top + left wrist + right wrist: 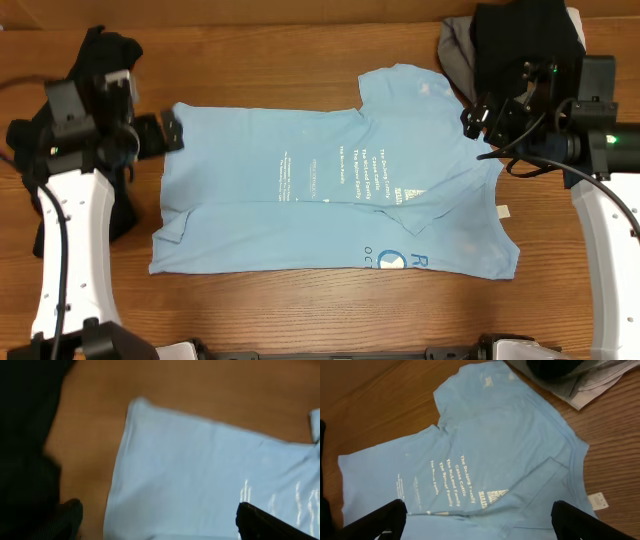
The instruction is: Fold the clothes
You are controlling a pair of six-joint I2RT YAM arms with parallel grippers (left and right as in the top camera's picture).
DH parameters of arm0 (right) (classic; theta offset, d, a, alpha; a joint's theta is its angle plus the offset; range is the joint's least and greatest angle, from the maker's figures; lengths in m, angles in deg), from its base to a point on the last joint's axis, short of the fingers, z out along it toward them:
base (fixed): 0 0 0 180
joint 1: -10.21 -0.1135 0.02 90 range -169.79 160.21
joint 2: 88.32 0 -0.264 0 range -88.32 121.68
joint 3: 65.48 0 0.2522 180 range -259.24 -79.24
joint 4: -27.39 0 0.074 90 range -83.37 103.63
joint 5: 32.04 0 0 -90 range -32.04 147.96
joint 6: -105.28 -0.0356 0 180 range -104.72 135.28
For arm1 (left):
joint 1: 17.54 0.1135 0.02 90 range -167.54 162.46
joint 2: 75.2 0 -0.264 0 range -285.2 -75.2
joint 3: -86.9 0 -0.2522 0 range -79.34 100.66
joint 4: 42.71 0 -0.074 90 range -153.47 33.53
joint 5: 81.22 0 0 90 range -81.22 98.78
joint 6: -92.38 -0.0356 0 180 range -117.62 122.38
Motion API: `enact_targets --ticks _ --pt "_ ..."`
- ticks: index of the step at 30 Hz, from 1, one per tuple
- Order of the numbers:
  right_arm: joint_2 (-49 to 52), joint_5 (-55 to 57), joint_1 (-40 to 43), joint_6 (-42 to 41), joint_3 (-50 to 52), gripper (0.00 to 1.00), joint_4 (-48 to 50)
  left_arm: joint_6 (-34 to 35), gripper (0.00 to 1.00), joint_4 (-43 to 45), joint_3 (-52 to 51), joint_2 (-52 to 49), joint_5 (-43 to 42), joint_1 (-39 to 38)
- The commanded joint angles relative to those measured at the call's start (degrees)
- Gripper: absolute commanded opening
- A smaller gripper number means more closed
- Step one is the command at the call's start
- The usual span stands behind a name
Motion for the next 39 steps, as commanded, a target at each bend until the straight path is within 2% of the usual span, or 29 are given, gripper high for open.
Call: enact_targets --ticks 1,9,13,20,23,31,33,39 --pt "-0.9 0.2 0.0 0.9 -1.5 0.96 0.5 -2.5 1.0 3.0 5.2 -7.1 0.8 -1.0" --pt "-0.6 0.2 0.0 0.9 -1.4 0.96 -0.3 -2.6 0.92 7.0 20.5 -28.6 0.9 -1.5" --pt "-0.5 0.2 0.0 0.9 -1.4 0.96 -0.6 -6.0 0.91 7.4 24.5 -34.9 1.0 -2.4" --pt "-0.3 0.2 0.0 0.9 -1.4 0.95 -0.6 -7.2 0.86 9.7 24.8 -40.8 4.1 -3.8" --pt "-0.3 0.2 0.0 0.8 -1.4 0.89 -0.6 -7.2 0.85 10.0 24.8 -42.6 4.1 -4.1" --pt "-0.3 0.2 0.0 0.8 -1.4 0.82 -0.5 -7.2 0.84 11.9 24.8 -46.1 5.6 -4.4" --pt "-0.3 0.2 0.0 0.8 -1.4 0.8 -0.5 -7.1 0.8 12.3 24.8 -46.4 5.6 -4.4" --pt "-0.2 0.2 0.0 0.8 -1.4 0.75 -0.4 -7.1 0.46 12.0 24.8 -46.9 5.6 -4.6"
